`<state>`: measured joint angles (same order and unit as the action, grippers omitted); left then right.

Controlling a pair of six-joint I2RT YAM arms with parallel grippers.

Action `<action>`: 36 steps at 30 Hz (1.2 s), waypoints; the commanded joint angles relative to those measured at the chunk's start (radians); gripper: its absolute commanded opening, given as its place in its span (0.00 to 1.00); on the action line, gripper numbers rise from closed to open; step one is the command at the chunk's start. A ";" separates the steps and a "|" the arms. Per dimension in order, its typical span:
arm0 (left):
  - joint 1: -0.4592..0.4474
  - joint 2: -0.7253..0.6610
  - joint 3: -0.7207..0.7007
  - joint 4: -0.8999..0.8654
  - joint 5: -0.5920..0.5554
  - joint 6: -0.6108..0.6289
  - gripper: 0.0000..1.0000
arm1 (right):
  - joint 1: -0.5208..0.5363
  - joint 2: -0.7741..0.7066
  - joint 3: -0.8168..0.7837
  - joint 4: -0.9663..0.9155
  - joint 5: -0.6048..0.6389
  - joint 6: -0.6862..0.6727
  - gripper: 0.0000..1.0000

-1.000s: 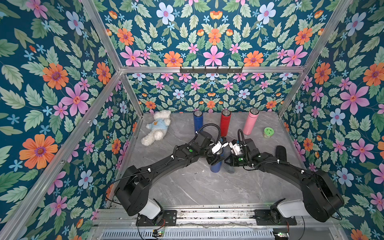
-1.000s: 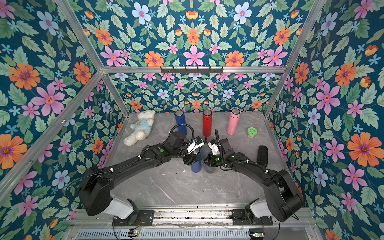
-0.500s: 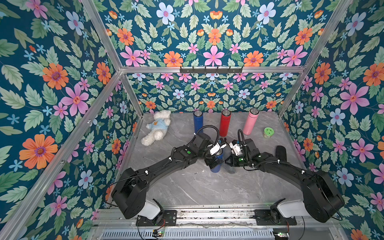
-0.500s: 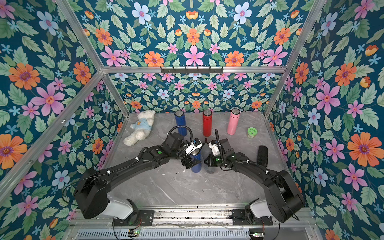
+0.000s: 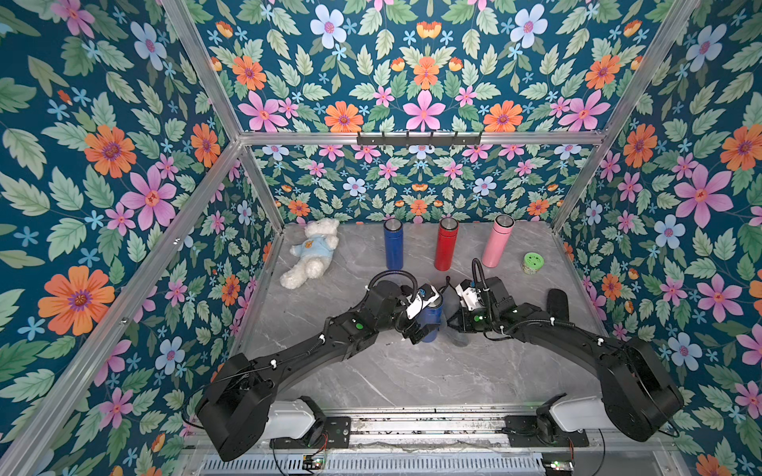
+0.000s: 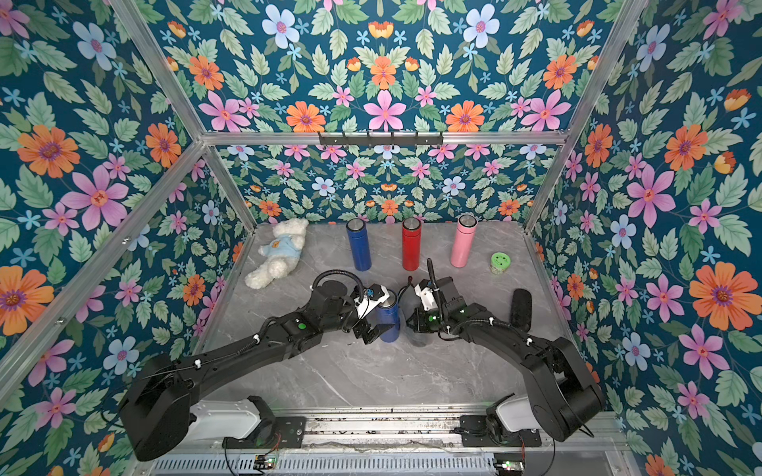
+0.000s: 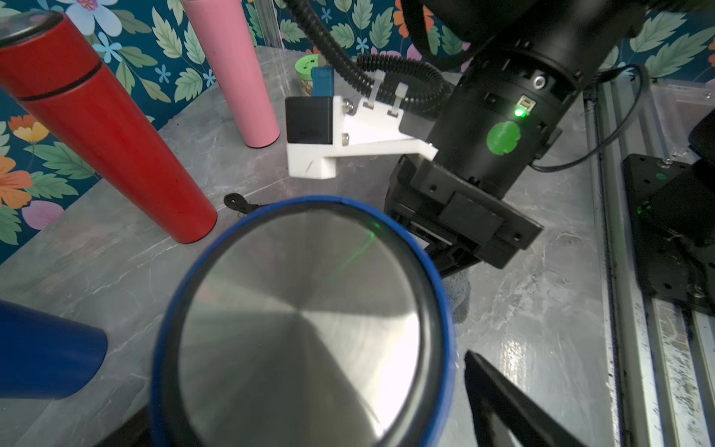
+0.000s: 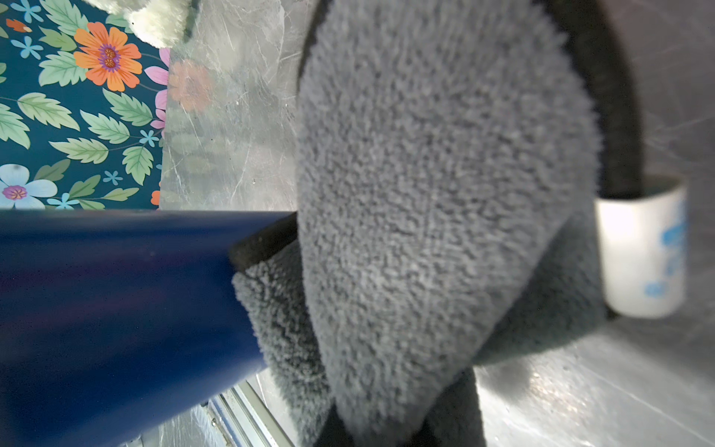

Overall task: Wipe the surface of the thermos
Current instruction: Pick up the thermos from the center of the board.

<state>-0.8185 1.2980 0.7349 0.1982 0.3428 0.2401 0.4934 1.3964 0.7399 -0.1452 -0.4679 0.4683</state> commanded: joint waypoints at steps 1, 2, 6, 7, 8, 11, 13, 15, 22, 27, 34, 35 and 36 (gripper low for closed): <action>0.001 -0.004 -0.076 0.294 0.008 -0.045 0.99 | 0.001 -0.013 -0.004 -0.002 0.000 0.000 0.00; -0.001 0.003 -0.104 0.373 0.010 -0.052 0.99 | 0.002 -0.017 -0.005 -0.007 0.003 0.000 0.00; -0.001 0.051 -0.189 0.641 0.004 -0.103 0.99 | 0.001 -0.032 -0.010 -0.026 0.012 0.000 0.00; 0.001 0.069 -0.205 0.708 0.004 -0.117 0.99 | 0.000 -0.036 -0.011 -0.029 0.015 0.000 0.00; 0.000 0.088 -0.219 0.772 0.007 -0.128 0.99 | 0.001 -0.040 -0.013 -0.035 0.018 0.000 0.00; -0.001 0.141 -0.248 0.930 0.000 -0.150 0.99 | 0.001 -0.049 -0.015 -0.049 0.027 -0.002 0.00; -0.001 0.167 -0.258 0.995 0.000 -0.154 0.99 | 0.000 -0.054 -0.017 -0.058 0.033 -0.003 0.00; -0.001 0.187 -0.262 1.037 -0.001 -0.154 0.98 | 0.001 -0.059 -0.016 -0.066 0.038 -0.004 0.00; 0.000 0.273 -0.260 1.153 0.031 -0.169 0.87 | 0.001 -0.067 -0.008 -0.085 0.038 -0.007 0.00; 0.001 0.318 -0.262 1.222 0.026 -0.179 0.79 | 0.000 -0.098 -0.007 -0.105 0.040 -0.011 0.00; 0.002 0.346 -0.242 1.252 0.046 -0.177 0.61 | 0.002 -0.172 -0.013 -0.154 0.038 -0.016 0.00; 0.002 0.350 -0.233 1.245 0.052 -0.177 0.50 | 0.003 -0.192 -0.014 -0.162 0.037 -0.015 0.00; 0.002 0.355 -0.225 1.237 0.056 -0.176 0.36 | 0.005 -0.213 -0.016 -0.172 0.033 -0.017 0.00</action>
<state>-0.8181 1.6478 0.4931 1.3533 0.3756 0.0601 0.4942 1.2190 0.7254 -0.2897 -0.4343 0.4644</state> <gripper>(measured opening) 0.593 0.110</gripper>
